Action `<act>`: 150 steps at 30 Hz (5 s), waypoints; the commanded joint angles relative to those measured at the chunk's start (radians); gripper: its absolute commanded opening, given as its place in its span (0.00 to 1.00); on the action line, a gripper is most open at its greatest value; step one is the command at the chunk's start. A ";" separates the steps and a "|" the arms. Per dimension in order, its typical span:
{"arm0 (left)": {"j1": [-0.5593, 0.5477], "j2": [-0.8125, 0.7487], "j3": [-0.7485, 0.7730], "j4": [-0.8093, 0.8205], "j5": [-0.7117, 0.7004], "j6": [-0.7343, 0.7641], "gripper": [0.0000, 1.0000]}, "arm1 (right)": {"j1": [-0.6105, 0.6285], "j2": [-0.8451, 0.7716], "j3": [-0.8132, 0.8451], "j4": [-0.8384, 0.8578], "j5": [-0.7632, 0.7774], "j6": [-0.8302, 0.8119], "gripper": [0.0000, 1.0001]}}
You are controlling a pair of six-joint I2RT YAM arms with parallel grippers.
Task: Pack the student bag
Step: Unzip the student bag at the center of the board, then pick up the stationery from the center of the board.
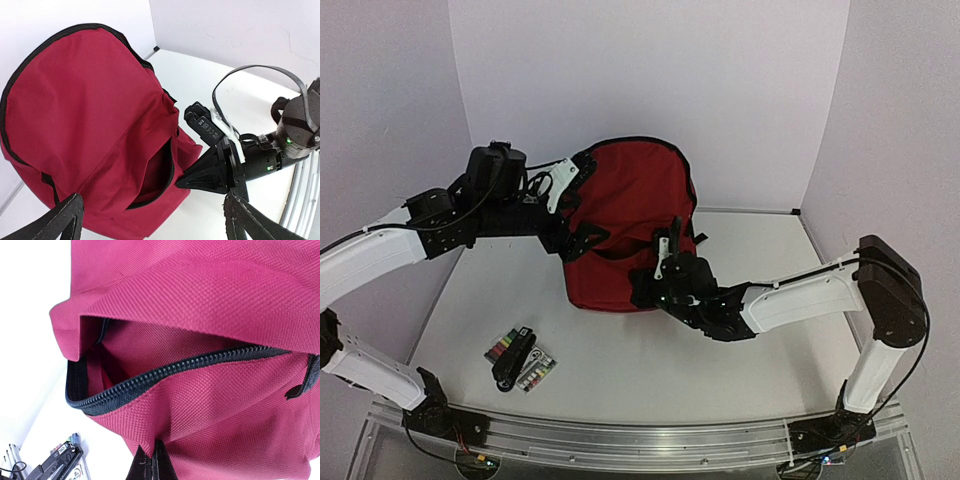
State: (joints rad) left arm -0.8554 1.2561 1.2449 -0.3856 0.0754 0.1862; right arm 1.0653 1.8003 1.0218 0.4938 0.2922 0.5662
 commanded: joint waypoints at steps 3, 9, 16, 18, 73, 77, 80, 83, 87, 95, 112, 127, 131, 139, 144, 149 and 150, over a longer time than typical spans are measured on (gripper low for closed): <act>-0.016 0.197 0.137 -0.096 -0.063 0.149 0.98 | 0.007 0.017 0.021 0.008 -0.045 -0.006 0.00; -0.019 0.325 0.194 -0.067 -0.104 0.227 0.99 | 0.007 -0.014 -0.002 0.009 -0.041 -0.001 0.00; -0.019 0.395 0.198 0.079 -0.243 0.228 0.95 | 0.007 -0.030 -0.037 0.027 -0.050 0.003 0.00; -0.019 0.402 0.197 0.109 -0.254 0.217 0.92 | 0.008 -0.029 -0.049 0.036 -0.057 0.006 0.00; -0.095 0.293 0.034 0.191 0.042 0.007 0.00 | 0.040 -0.288 -0.104 -0.116 0.075 0.189 0.73; -0.097 0.295 0.032 0.204 0.039 0.000 0.00 | 0.040 -0.254 -0.041 -0.209 0.161 0.285 0.76; -0.099 0.295 0.033 0.209 0.034 -0.004 0.00 | 0.040 -0.221 -0.001 -0.261 0.188 0.327 0.75; -0.100 0.296 0.038 0.205 0.010 -0.009 0.00 | 0.040 -0.200 0.021 -0.304 0.200 0.353 0.71; -0.100 0.298 0.051 0.197 -0.056 -0.029 0.00 | 0.040 -0.198 0.004 -0.338 0.209 0.382 0.66; -0.100 0.298 0.066 0.195 -0.001 -0.047 0.00 | 0.040 -0.152 0.017 -0.341 0.215 0.380 0.65; 0.105 0.346 0.161 0.193 -0.239 -0.244 0.00 | 0.063 -0.278 -0.126 -0.397 0.155 0.470 0.00; 0.168 0.337 0.186 0.184 0.030 -0.234 0.17 | 0.067 -0.308 -0.157 -0.413 0.188 0.452 0.00; 0.168 0.199 0.024 0.126 0.152 -0.296 0.58 | 0.066 -0.297 -0.145 -0.406 0.194 0.428 0.00; 0.171 -0.071 -0.289 -0.080 -0.023 -0.683 0.95 | 0.066 -0.275 -0.147 -0.376 0.166 0.412 0.00; 0.185 -0.149 -0.410 -0.283 -0.162 -0.941 1.00 | 0.066 -0.270 -0.152 -0.363 0.159 0.411 0.00; 0.185 -0.175 -0.488 -0.343 -0.224 -1.083 1.00 | 0.066 -0.259 -0.152 -0.348 0.148 0.413 0.00; 0.185 -0.177 -0.506 -0.319 -0.208 -1.088 1.00 | 0.066 -0.256 -0.151 -0.345 0.144 0.414 0.00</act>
State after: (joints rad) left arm -0.6732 1.1177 0.7790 -0.6581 -0.0706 -0.7457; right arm 1.1244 1.5220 0.8711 0.1645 0.4475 0.9920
